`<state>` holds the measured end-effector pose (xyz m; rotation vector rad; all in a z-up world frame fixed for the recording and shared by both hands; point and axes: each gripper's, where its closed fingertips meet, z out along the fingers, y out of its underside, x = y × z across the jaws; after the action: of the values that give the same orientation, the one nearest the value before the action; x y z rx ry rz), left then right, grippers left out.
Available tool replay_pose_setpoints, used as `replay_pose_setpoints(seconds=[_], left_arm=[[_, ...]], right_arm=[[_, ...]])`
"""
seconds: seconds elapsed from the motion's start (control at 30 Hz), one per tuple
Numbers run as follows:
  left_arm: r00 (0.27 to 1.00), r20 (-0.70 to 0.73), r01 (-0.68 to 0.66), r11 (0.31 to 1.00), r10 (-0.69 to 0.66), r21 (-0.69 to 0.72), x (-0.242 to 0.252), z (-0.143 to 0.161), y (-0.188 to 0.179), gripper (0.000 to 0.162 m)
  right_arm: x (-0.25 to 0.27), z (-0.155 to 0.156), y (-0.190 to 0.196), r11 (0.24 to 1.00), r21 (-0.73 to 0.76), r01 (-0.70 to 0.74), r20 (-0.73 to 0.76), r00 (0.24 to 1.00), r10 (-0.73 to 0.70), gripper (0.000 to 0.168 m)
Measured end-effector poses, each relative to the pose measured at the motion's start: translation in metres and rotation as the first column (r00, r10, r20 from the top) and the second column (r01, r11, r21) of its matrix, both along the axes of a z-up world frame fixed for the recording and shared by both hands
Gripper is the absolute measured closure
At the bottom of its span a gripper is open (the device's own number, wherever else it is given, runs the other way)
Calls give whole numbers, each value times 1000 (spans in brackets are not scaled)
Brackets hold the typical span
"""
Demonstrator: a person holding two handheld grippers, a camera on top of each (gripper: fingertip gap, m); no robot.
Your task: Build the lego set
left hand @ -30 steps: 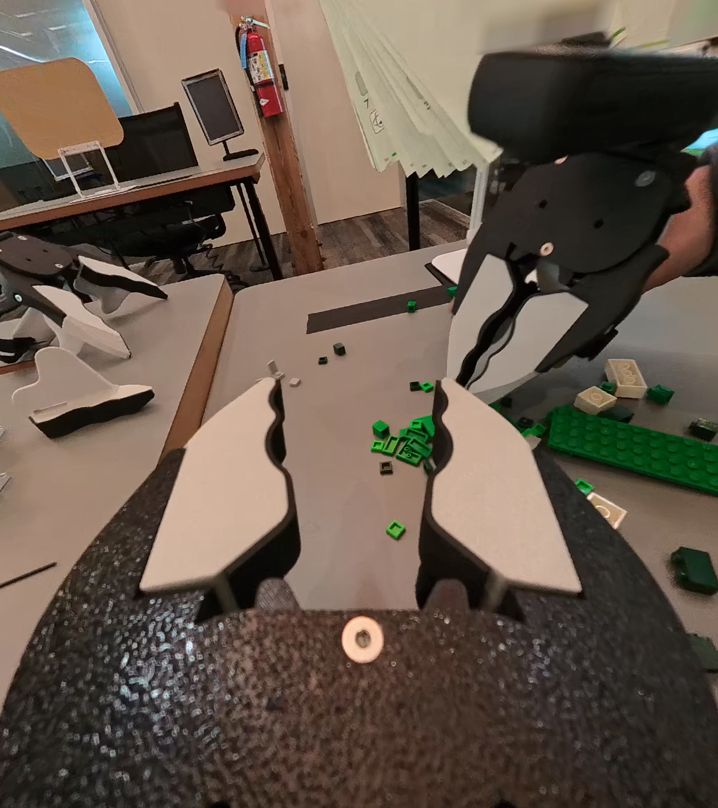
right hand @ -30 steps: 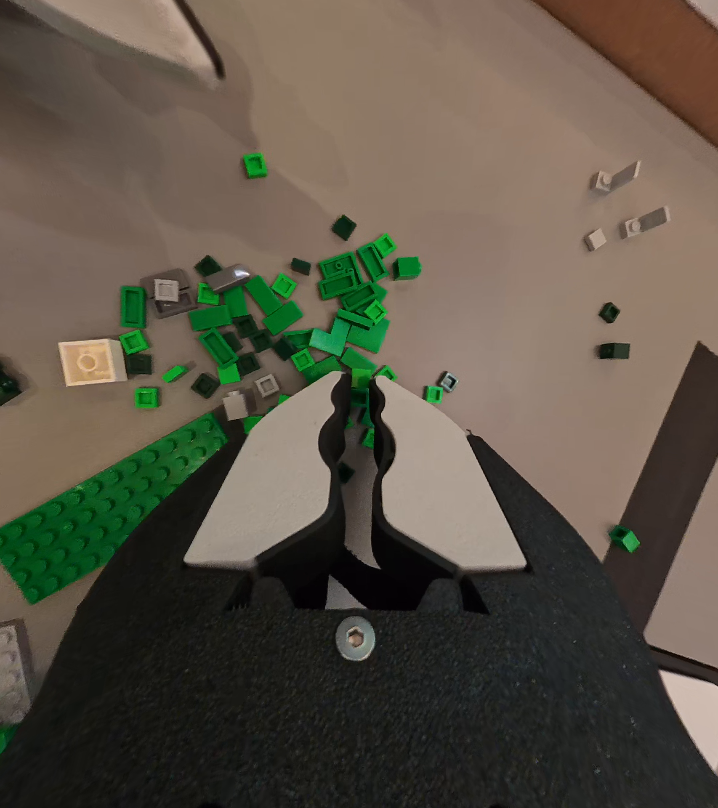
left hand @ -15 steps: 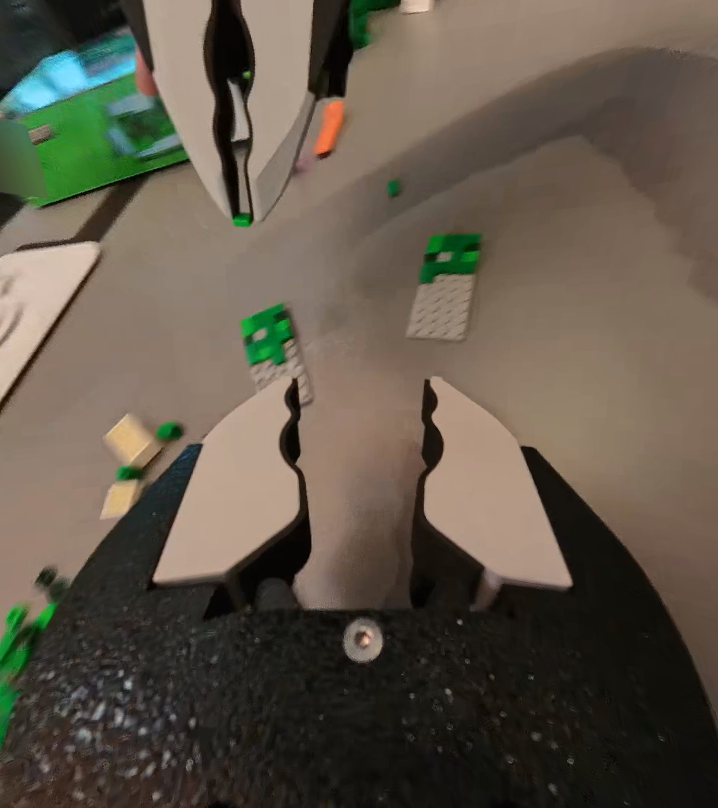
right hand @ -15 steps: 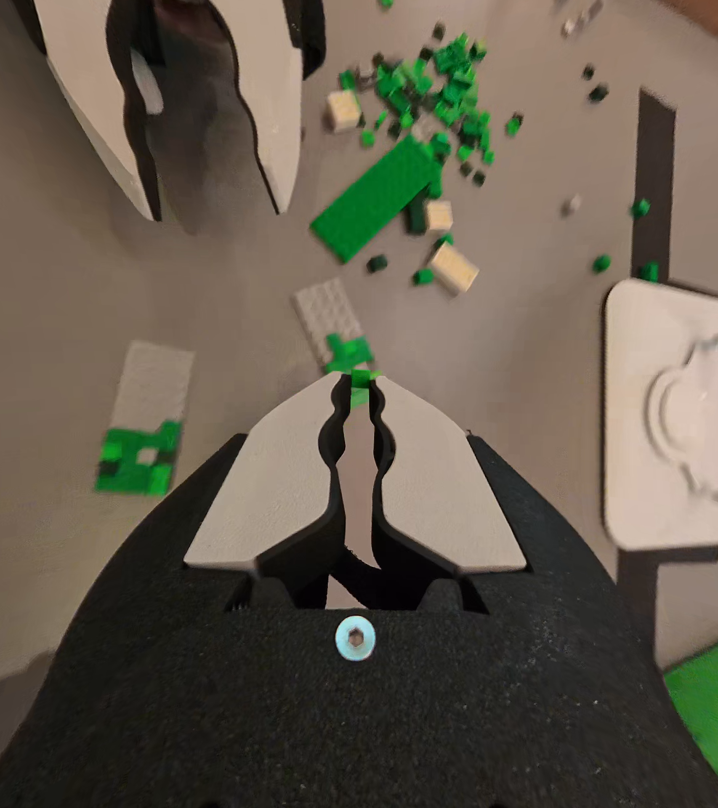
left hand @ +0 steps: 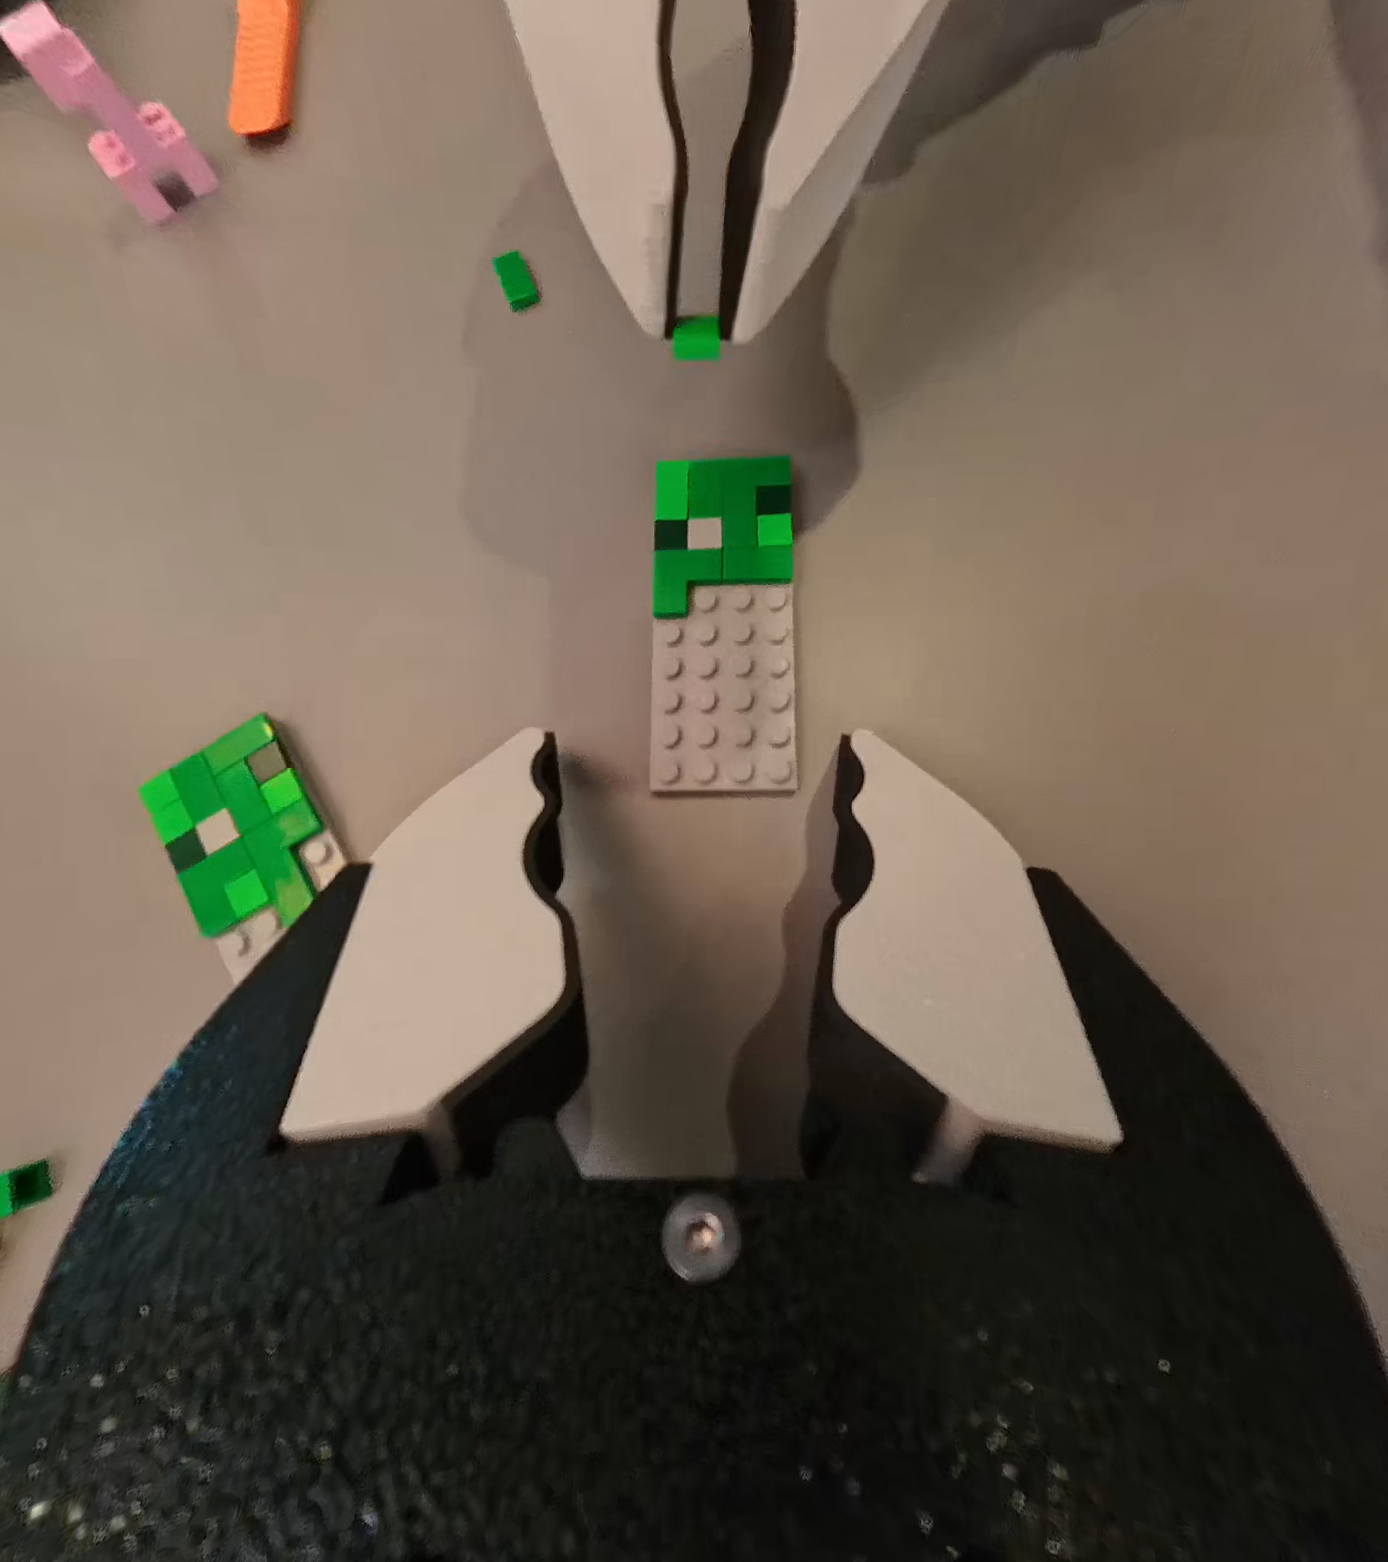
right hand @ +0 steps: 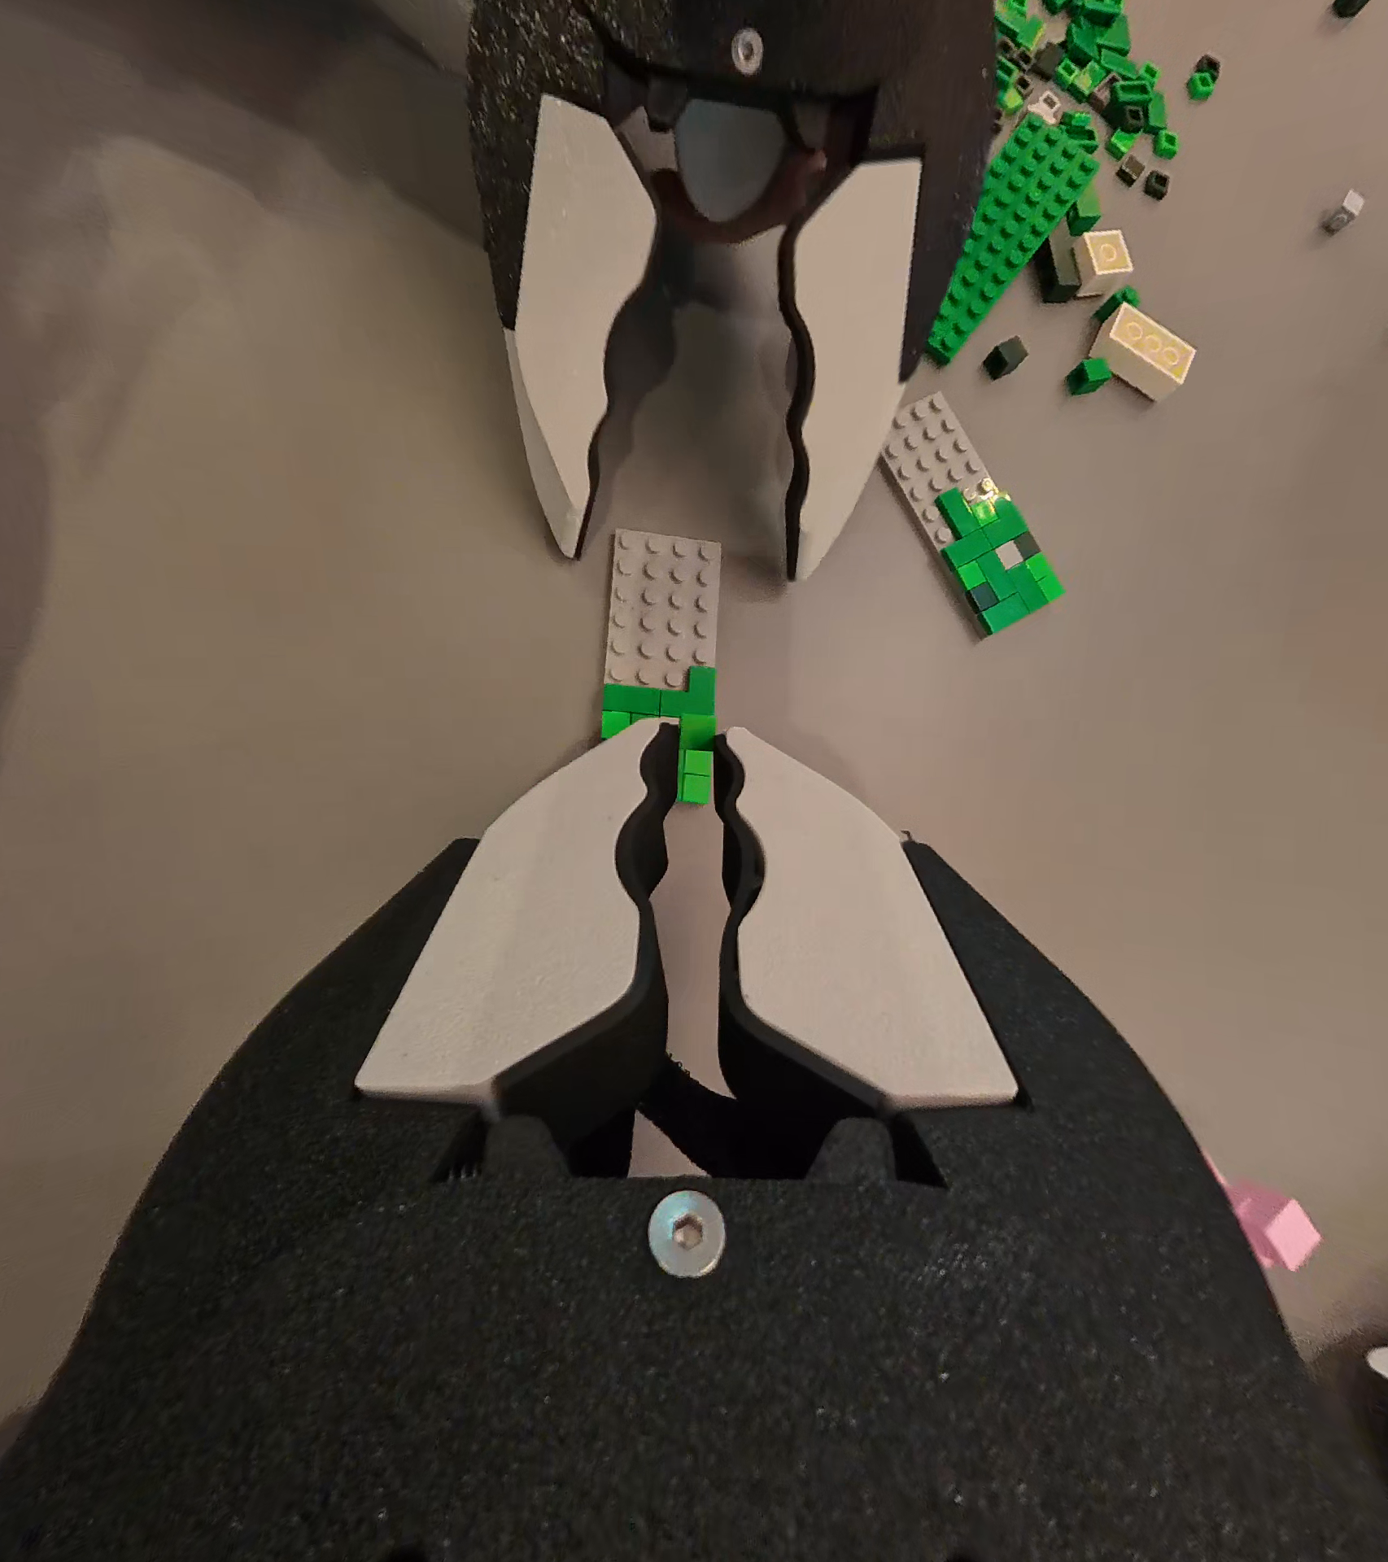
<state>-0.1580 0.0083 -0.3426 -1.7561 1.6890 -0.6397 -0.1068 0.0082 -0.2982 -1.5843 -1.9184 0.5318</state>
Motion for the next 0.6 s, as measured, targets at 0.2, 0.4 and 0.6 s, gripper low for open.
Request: replay_pose_setpoints(seconds=[0.2,0.4,0.6], left_arm=[[997,-64,31,997,-36,-77,8,-3,-3,105],[994,-88,-63,998,64,12,11,0,-8,128],[989,4,-149,987,149,-65,13,-1,-13,131]], right_arm=[[-4,-4,-5,1000,-7,2,-8,1000,-2,161],[-10,-17,-8,1000,14,-23,39,999,22,161],[-17,-29,-11,998,19,-67,86,994,65,161]])
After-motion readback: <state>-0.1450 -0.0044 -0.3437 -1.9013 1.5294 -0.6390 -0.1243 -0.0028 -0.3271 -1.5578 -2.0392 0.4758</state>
